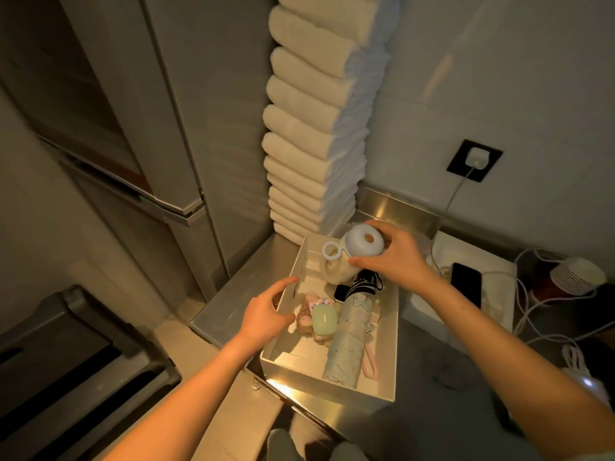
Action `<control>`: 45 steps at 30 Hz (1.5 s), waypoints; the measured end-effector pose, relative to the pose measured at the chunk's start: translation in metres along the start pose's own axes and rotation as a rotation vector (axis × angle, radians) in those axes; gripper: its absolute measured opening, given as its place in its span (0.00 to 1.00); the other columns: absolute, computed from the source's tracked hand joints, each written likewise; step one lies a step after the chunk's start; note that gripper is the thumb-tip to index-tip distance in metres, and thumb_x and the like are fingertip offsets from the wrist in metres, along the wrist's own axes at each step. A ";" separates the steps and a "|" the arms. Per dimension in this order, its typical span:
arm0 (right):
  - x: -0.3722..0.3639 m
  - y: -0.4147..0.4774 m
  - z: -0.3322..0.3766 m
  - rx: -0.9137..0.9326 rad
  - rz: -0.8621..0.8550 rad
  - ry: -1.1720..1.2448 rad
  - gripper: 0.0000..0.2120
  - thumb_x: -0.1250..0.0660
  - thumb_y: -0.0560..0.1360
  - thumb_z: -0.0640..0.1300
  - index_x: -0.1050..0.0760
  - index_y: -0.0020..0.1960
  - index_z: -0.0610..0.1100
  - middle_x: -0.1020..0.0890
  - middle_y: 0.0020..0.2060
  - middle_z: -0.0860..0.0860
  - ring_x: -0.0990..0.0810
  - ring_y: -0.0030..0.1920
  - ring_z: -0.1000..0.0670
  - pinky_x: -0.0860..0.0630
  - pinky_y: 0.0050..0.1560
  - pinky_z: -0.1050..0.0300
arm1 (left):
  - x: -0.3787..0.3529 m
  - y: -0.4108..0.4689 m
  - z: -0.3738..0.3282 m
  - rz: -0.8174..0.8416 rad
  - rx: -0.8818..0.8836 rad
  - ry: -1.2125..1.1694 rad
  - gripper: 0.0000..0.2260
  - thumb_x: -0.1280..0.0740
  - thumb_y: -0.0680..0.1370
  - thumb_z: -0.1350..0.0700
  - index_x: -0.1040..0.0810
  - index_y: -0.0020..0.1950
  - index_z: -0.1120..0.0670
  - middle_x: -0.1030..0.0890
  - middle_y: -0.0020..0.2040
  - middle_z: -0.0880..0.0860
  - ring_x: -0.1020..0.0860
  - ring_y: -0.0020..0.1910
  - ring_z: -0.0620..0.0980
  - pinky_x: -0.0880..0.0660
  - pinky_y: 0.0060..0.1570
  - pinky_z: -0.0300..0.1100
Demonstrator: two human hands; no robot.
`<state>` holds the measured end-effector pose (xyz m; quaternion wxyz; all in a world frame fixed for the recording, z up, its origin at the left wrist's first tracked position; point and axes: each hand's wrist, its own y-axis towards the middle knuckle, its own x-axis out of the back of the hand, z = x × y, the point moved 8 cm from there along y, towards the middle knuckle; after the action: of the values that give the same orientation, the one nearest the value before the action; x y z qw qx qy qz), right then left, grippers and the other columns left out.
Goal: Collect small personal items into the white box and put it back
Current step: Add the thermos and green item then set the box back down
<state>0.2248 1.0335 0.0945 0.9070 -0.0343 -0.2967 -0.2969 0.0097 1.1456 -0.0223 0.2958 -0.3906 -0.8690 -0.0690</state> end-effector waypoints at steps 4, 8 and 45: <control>-0.025 0.004 -0.023 -0.085 0.000 0.011 0.37 0.19 0.56 0.52 0.26 0.63 0.47 0.20 0.53 0.55 0.21 0.52 0.56 0.22 0.51 0.60 | 0.001 0.000 0.000 -0.003 -0.005 -0.001 0.31 0.28 0.67 0.57 0.31 0.65 0.34 0.29 0.60 0.33 0.27 0.56 0.38 0.32 0.49 0.30; -0.047 0.013 -0.030 -0.113 0.003 -0.007 0.30 0.19 0.58 0.48 0.25 0.57 0.48 0.20 0.49 0.55 0.21 0.49 0.55 0.24 0.48 0.62 | 0.001 0.001 0.004 -0.016 0.002 0.000 0.30 0.28 0.67 0.54 0.31 0.65 0.33 0.29 0.61 0.33 0.28 0.57 0.37 0.31 0.51 0.32; -0.080 0.035 -0.058 -0.164 0.102 -0.161 0.32 0.22 0.59 0.54 0.28 0.60 0.48 0.26 0.53 0.52 0.24 0.50 0.51 0.26 0.48 0.58 | 0.001 0.002 0.001 -0.056 0.007 0.003 0.30 0.27 0.67 0.55 0.30 0.63 0.32 0.28 0.58 0.31 0.27 0.54 0.35 0.33 0.47 0.24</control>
<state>0.2228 1.0891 0.0061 0.8884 -0.1471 -0.3410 -0.2698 0.0102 1.1479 -0.0228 0.2963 -0.3650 -0.8794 -0.0747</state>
